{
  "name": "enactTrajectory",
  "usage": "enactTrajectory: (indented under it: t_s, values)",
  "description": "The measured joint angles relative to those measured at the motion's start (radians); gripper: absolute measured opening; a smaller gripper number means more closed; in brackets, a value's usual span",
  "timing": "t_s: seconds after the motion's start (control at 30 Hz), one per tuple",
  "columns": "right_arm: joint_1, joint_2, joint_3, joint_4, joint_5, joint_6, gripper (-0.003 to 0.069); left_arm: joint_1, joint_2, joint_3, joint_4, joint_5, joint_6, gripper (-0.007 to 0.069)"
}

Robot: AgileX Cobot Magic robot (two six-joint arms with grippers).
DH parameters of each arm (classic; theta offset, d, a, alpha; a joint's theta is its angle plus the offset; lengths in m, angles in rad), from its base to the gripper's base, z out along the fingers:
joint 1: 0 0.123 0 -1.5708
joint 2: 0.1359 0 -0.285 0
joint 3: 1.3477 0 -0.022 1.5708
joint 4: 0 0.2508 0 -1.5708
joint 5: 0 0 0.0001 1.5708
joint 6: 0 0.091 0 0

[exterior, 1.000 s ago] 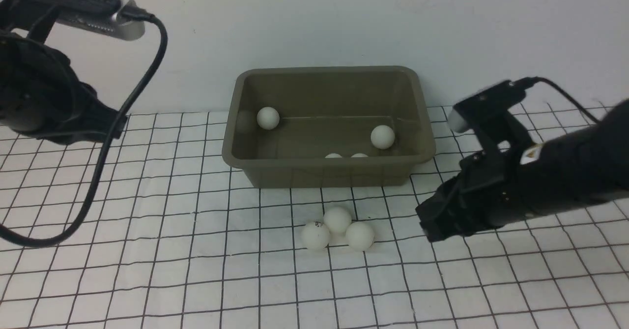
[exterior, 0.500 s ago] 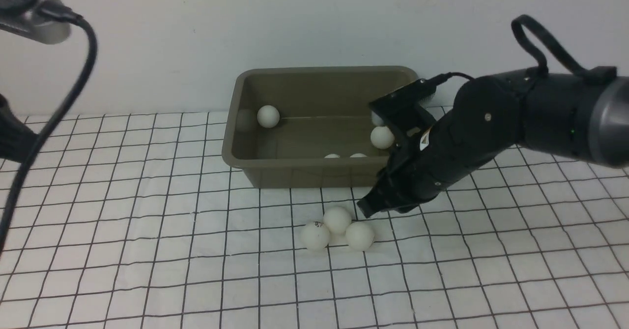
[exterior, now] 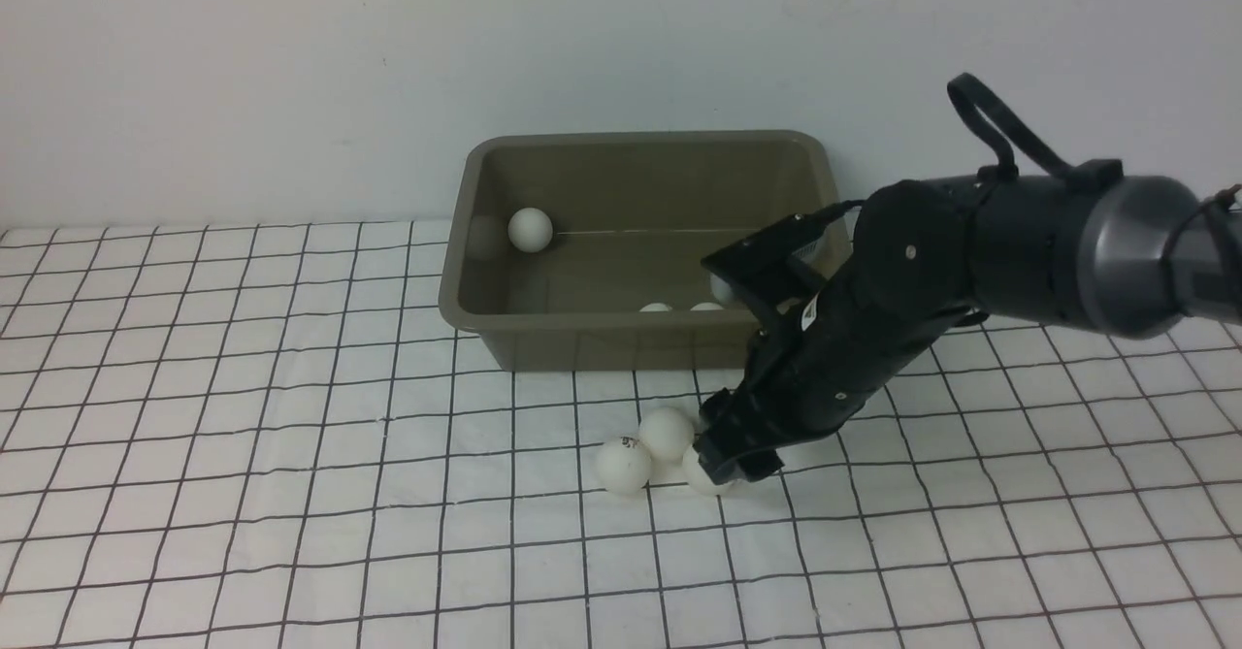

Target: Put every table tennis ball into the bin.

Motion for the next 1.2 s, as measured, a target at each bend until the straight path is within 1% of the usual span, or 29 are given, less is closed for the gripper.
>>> enactTrajectory:
  t_s: [0.03,0.13,0.33,0.57,0.67,0.77,0.93,0.97,1.1,1.2]
  values:
    - [0.000,0.002,-0.001,0.014,-0.007,-0.014,0.0540,0.000,-0.002,0.000,0.000,0.000,0.000,-0.0004]
    - [0.000,0.008,-0.001,0.037,-0.016,-0.032,0.0558,0.000,-0.011,0.000,0.000,0.009,0.000,-0.0004]
    - [0.015,0.039,-0.002,0.041,-0.058,-0.038,0.0561,0.000,-0.011,0.000,-0.001,0.015,0.000,-0.0004]
    - [0.020,0.112,-0.068,0.040,-0.049,-0.038,0.0562,0.000,-0.011,0.000,-0.001,0.015,0.000,-0.0004]
    - [0.020,0.138,-0.104,0.027,-0.007,-0.020,0.0540,0.000,-0.011,0.000,-0.001,0.015,0.000,-0.0004]
    - [0.020,0.160,-0.112,-0.001,0.029,0.002,0.0498,0.000,-0.011,0.000,-0.001,0.015,0.000,-0.0004]
    - [0.020,0.178,-0.113,-0.045,0.044,0.037,0.0377,0.000,-0.011,0.000,-0.001,0.015,0.000,-0.0004]
    - [0.020,0.178,-0.114,-0.047,0.044,0.040,0.0362,0.000,-0.011,0.000,-0.001,0.015,0.000,-0.0004]
    - [0.020,0.178,-0.130,-0.050,0.056,0.039,0.0361,0.000,-0.011,0.000,-0.001,0.015,0.000,-0.0004]
    - [0.020,0.174,-0.167,-0.048,0.127,0.037,0.0361,0.000,-0.011,0.000,-0.001,0.015,0.000,-0.0004]
